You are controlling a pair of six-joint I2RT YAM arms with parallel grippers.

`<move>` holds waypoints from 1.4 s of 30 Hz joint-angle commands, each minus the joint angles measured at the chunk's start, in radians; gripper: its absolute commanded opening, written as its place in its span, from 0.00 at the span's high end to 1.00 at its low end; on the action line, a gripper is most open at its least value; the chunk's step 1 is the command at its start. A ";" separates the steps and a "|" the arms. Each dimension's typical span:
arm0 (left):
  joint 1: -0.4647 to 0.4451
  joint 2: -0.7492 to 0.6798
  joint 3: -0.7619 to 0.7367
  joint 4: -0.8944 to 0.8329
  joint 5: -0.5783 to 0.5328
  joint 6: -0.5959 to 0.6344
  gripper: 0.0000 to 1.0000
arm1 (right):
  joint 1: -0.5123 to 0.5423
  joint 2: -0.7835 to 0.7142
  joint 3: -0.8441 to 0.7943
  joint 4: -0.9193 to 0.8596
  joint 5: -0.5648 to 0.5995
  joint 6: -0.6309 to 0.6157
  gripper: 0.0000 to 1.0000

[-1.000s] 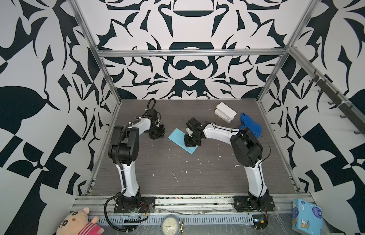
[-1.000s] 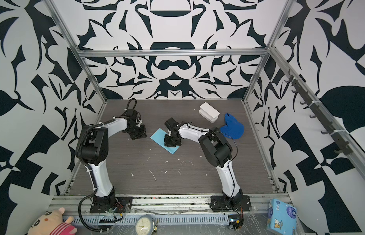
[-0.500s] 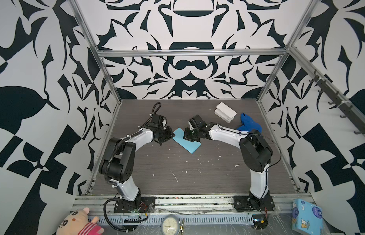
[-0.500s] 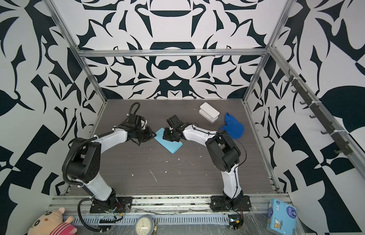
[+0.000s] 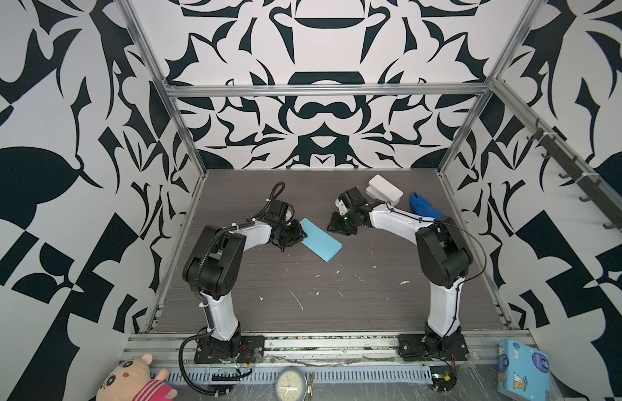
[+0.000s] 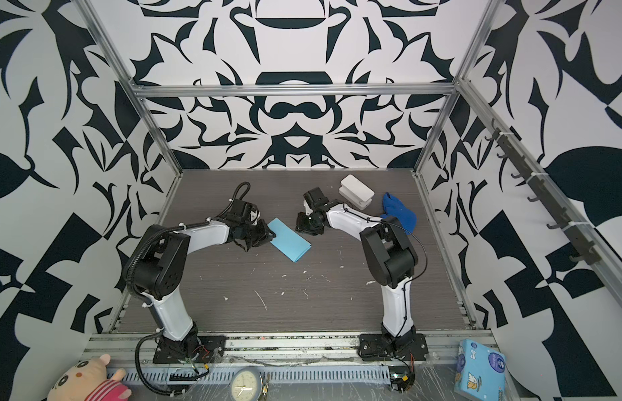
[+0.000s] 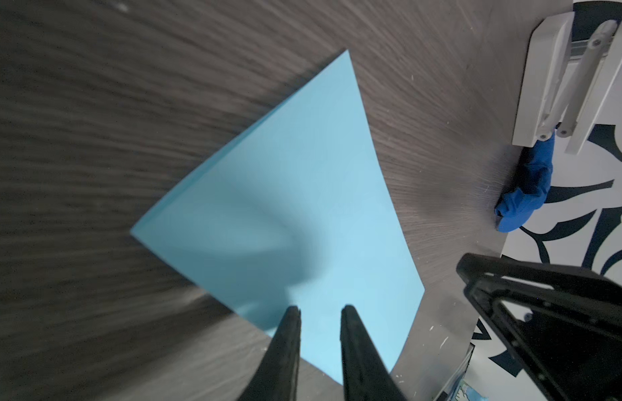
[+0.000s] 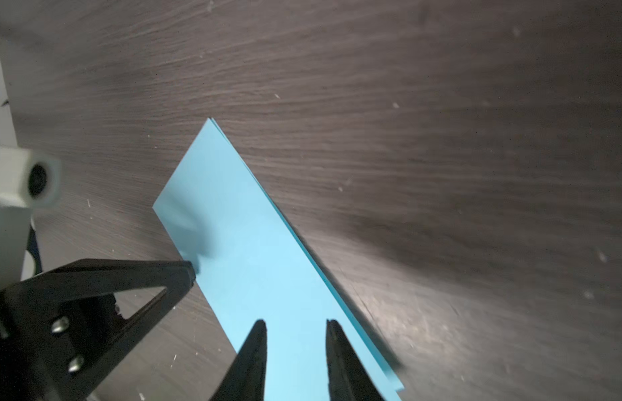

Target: Fold a paper plane with a square sheet of paper (pick it up from the middle)

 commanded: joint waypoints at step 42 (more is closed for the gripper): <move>0.002 -0.005 0.087 -0.045 0.011 0.070 0.74 | -0.058 -0.029 -0.146 0.097 -0.147 0.021 1.00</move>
